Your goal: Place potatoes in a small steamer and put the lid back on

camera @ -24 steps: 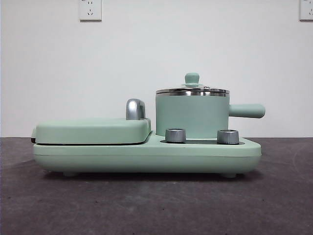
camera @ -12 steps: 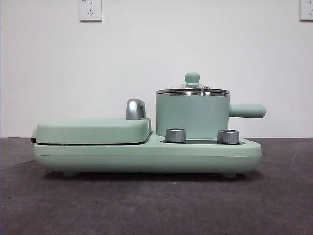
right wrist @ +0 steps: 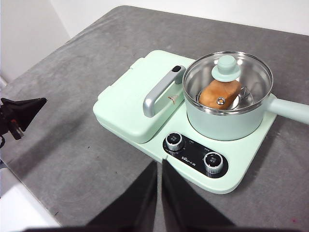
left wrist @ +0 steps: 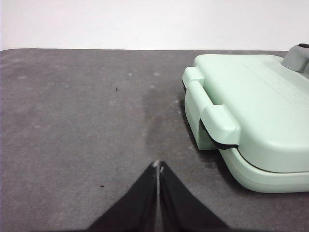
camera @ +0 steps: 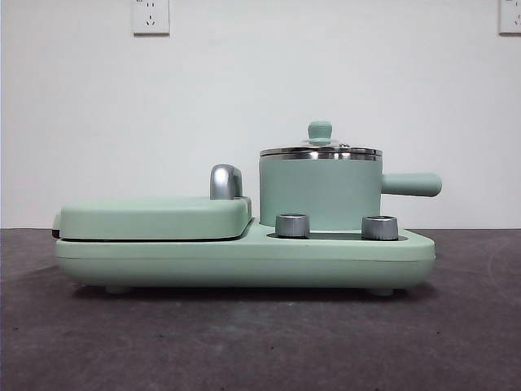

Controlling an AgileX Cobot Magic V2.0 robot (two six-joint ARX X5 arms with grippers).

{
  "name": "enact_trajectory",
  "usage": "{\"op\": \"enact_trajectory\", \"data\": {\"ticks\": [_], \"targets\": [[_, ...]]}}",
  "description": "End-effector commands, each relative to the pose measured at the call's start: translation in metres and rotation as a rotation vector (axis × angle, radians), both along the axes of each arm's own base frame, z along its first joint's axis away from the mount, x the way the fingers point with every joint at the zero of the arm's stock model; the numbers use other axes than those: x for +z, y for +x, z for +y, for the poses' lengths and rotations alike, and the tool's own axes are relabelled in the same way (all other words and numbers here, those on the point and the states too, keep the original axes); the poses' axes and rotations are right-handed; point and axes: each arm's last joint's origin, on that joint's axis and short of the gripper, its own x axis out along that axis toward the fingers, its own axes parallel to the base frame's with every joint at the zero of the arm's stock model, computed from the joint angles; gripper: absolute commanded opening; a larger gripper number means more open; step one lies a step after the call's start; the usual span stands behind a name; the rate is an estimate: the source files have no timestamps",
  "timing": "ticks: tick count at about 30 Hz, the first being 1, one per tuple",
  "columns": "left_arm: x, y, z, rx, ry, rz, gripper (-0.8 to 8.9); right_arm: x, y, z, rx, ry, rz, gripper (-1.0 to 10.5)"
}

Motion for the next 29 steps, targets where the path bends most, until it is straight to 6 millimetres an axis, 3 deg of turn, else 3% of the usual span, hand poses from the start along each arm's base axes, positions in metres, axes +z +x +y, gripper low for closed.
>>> {"op": "enact_trajectory", "data": {"ticks": [1,7,11,15,19,24,29], "targets": [[-0.007,0.001,0.0,0.004,0.008,0.024,0.05,0.004,0.0,0.001,0.011,0.002,-0.025,0.1],[-0.007,0.001,0.0,0.004,0.008,0.025,0.05,0.001,0.001,-0.006,-0.063,0.002,-0.046,0.1],[-0.007,0.001,0.0,0.004,0.008,0.025,0.05,-0.021,0.007,-0.013,-0.115,0.082,-0.18,0.1],[-0.007,0.001,0.0,0.004,0.008,0.025,0.05,-0.065,0.011,-0.028,-0.269,0.141,-0.436,0.1],[-0.007,0.001,0.0,0.004,0.008,0.025,0.05,-0.118,0.009,-0.04,-0.391,0.136,-0.584,0.1],[-0.007,0.001,0.0,0.004,0.008,0.025,0.05,-0.181,0.011,-0.05,-0.573,0.038,-0.588,0.1],[-0.007,0.001,0.0,0.004,0.008,0.025,0.05,-0.219,0.015,-0.054,-0.702,-0.019,-0.524,0.1]]}}
